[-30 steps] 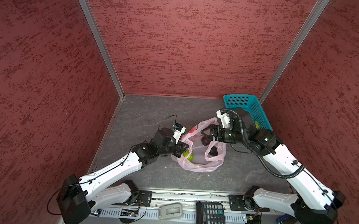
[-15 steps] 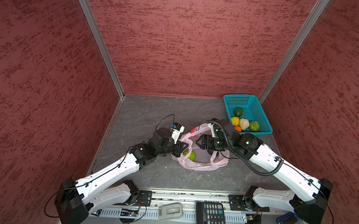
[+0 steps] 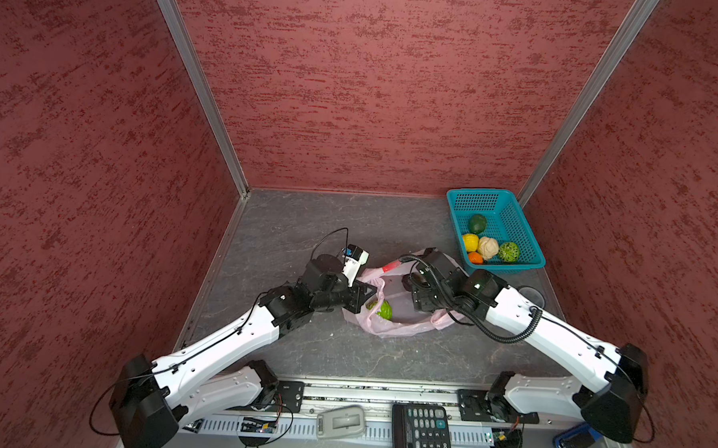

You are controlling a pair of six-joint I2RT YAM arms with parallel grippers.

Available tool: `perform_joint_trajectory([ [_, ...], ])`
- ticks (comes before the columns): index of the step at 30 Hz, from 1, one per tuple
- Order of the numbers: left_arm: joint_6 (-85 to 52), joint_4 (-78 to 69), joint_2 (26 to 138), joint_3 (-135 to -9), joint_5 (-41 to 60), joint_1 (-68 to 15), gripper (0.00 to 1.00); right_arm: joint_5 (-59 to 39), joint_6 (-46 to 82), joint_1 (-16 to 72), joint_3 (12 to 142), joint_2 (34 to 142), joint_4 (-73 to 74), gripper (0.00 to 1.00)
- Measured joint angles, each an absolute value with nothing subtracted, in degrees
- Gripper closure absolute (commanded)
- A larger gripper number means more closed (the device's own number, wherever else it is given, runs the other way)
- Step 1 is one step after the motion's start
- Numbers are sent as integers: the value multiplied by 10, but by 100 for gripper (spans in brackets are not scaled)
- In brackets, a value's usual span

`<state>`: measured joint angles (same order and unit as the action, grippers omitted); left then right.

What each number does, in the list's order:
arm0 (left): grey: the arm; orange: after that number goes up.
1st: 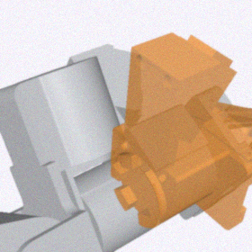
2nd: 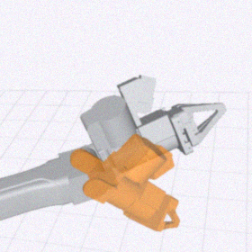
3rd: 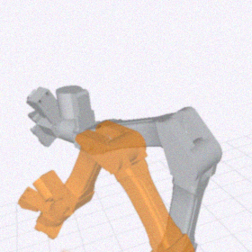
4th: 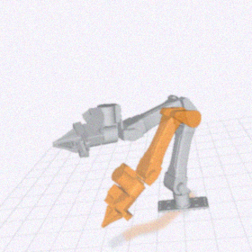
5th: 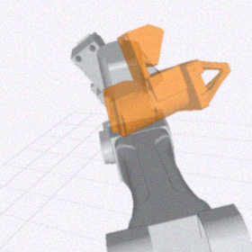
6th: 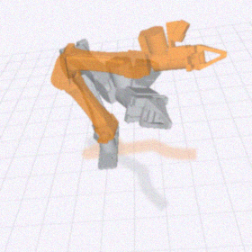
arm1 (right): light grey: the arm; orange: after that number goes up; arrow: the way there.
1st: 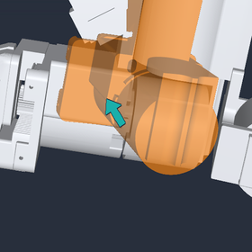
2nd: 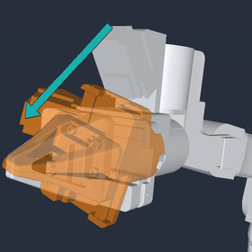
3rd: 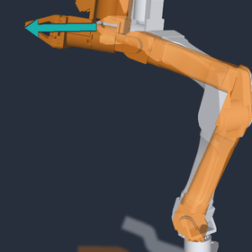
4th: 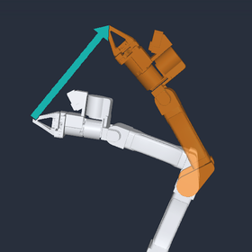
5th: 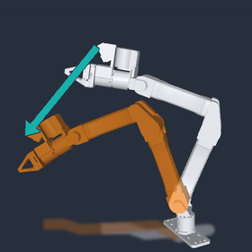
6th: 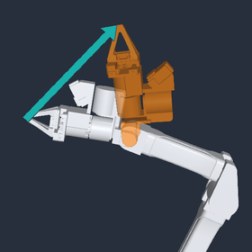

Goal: Untie the knot of the plastic bag and take out the fruit
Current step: 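Move the empty right gripper back over the bag opening, then lower the right gripper into the bag onto the dark avocado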

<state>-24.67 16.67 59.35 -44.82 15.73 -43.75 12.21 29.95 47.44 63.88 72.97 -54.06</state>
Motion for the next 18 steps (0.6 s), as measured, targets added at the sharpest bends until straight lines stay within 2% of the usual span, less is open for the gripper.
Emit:
perform_joint_trajectory([
  [10, -252, 165, 608, -448, 162, -425, 100, 111, 293, 573, 613, 717, -500, 18],
  [18, -252, 157, 607, -448, 173, -421, 100, 103, 290, 578, 589, 754, -476, 17],
])
